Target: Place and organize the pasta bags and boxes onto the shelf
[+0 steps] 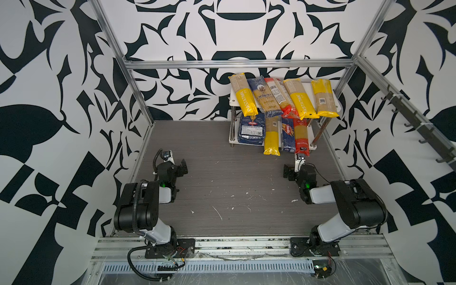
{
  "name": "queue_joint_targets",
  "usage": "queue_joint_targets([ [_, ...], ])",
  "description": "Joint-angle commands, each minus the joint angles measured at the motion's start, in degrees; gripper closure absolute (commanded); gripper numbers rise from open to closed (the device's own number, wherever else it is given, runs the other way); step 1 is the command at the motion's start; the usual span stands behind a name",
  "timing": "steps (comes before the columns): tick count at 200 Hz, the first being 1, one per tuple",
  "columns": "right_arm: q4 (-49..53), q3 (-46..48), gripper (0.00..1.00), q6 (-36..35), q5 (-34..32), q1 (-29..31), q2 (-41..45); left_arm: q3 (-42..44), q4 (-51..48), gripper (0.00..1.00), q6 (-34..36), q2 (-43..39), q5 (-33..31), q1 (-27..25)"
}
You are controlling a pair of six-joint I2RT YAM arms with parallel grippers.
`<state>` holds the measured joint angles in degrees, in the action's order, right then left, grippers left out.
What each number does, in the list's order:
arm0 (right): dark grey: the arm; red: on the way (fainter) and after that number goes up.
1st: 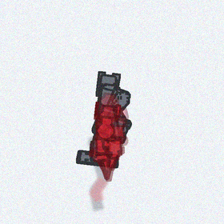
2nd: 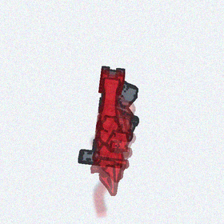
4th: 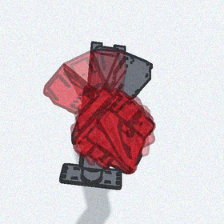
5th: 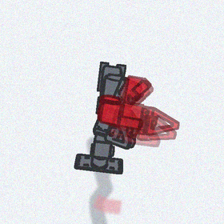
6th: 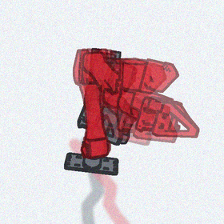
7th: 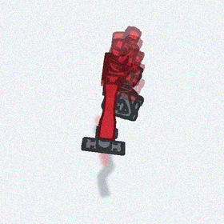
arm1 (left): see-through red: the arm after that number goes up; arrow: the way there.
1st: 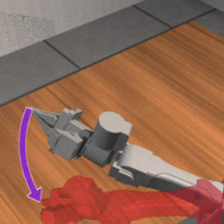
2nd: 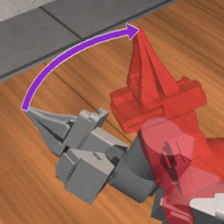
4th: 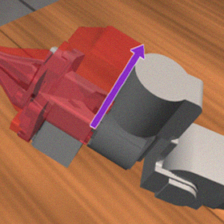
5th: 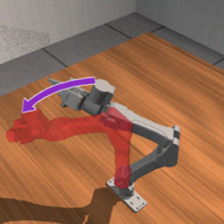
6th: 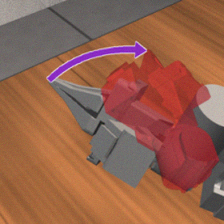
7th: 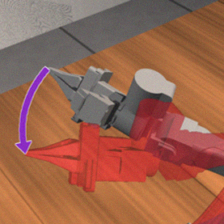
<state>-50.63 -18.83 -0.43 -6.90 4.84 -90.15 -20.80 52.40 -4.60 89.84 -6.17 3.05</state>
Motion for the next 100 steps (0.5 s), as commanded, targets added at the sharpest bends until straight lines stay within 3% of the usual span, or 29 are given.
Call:
queue_joint_targets([
  [1,-1.38,-1.56,0.0,0.07,-0.49,-0.01,1.18,-0.69,0.48,0.01,0.21,-0.48,0.64,0.33],
  [100,-1.75,-1.3,0.0,0.25,-0.49,-0.05,1.22,-0.65,0.46,0.01,0.21,-0.55,0.57,0.37],
])
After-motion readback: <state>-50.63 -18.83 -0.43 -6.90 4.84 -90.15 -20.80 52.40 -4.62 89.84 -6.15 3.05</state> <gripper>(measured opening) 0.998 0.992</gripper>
